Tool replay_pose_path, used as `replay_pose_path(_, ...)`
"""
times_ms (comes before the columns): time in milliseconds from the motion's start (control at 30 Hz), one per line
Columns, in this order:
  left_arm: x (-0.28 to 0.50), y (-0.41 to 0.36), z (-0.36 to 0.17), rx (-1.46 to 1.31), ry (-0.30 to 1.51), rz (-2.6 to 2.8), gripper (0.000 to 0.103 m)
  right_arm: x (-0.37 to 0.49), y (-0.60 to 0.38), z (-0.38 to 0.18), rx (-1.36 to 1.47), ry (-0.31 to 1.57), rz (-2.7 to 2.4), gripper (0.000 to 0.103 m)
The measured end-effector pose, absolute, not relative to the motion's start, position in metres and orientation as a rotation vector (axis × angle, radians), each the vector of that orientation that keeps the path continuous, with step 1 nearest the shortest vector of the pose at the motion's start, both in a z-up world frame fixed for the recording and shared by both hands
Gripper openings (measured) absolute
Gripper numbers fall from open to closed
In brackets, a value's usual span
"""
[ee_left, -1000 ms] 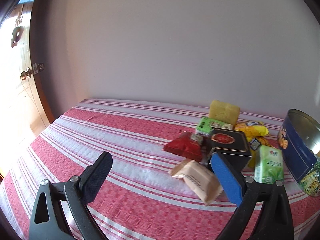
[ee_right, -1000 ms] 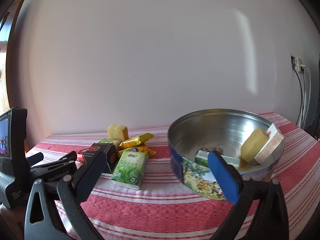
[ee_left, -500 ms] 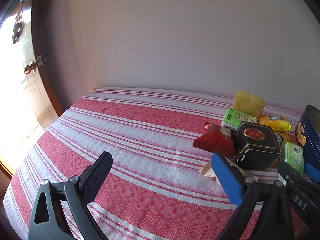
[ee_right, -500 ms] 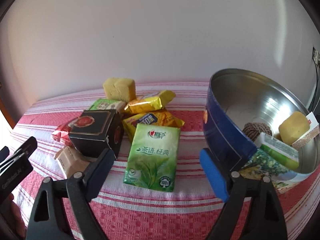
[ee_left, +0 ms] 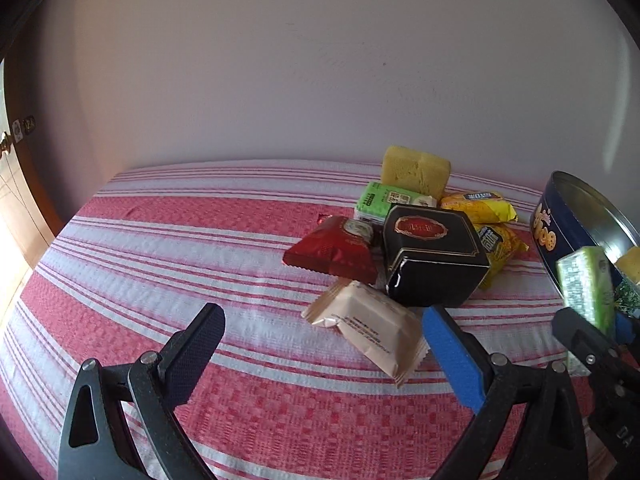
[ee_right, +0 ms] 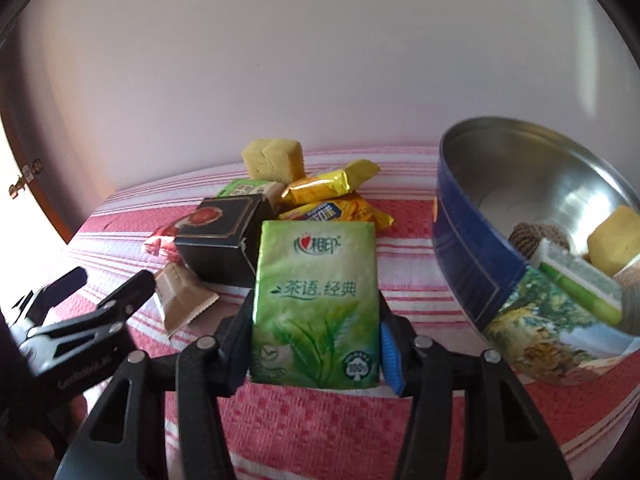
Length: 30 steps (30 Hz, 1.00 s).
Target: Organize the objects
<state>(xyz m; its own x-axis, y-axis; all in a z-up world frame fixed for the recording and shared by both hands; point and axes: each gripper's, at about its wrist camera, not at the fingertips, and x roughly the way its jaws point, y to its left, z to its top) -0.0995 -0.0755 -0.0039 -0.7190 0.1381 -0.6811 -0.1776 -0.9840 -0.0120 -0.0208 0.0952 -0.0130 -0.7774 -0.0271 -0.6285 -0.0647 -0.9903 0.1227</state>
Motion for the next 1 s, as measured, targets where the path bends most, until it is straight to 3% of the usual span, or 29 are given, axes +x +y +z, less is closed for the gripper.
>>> replay_pose_path(167, -0.117, -0.050, -0.011, -1.225, 0.146, 2.854, 0.101, 0.003, 0.109, 0.000, -0.933, 0.185, 2.951, 0.053)
replay_pose_path(300, -0.137, -0.045, -0.027, -1.451, 0.045, 2.885, 0.101, 0.003, 0.117, 0.001, -0.966, 0.252, 2.949, 0.053)
replay_pose_path(400, -0.134, -0.047, -0.029, -1.473, -0.035, 2.912, 0.100, -0.004, 0.123, 0.004, -0.978, 0.293, 2.944, 0.053)
replay_pose_path(467, -0.129, -0.049, -0.028, -1.452, -0.050, 2.912, 0.095, -0.006, 0.126, 0.002, -0.994, 0.324, 2.936, 0.053)
replay_pose_path(500, -0.125, -0.050, -0.026, -1.428, -0.054, 2.912, 0.082, -0.007, 0.128, 0.001, -1.005, 0.335, 2.932, 0.053)
replay_pose_path(567, -0.117, -0.053, -0.022, -1.392, -0.068, 2.928, 0.068, -0.007, 0.131, 0.001, -1.019, 0.354, 2.926, 0.053)
replay_pose_path(633, -0.112, -0.060, -0.020, -1.383, -0.081, 2.976, 0.040, -0.005, 0.132, 0.002, -1.014, 0.354, 2.925, 0.053)
replay_pose_path(800, -0.101, -0.080, -0.012, -1.260, -0.306, 2.976, 0.038, 0.000, 0.129, 0.007, -0.952, 0.316, 2.956, 0.053)
replay_pose_path(1000, -0.062, -0.078, 0.031, -0.713, -0.341, 3.038, 0.038, 0.014, 0.123, 0.021, -0.709, 0.232, 3.008, 0.053)
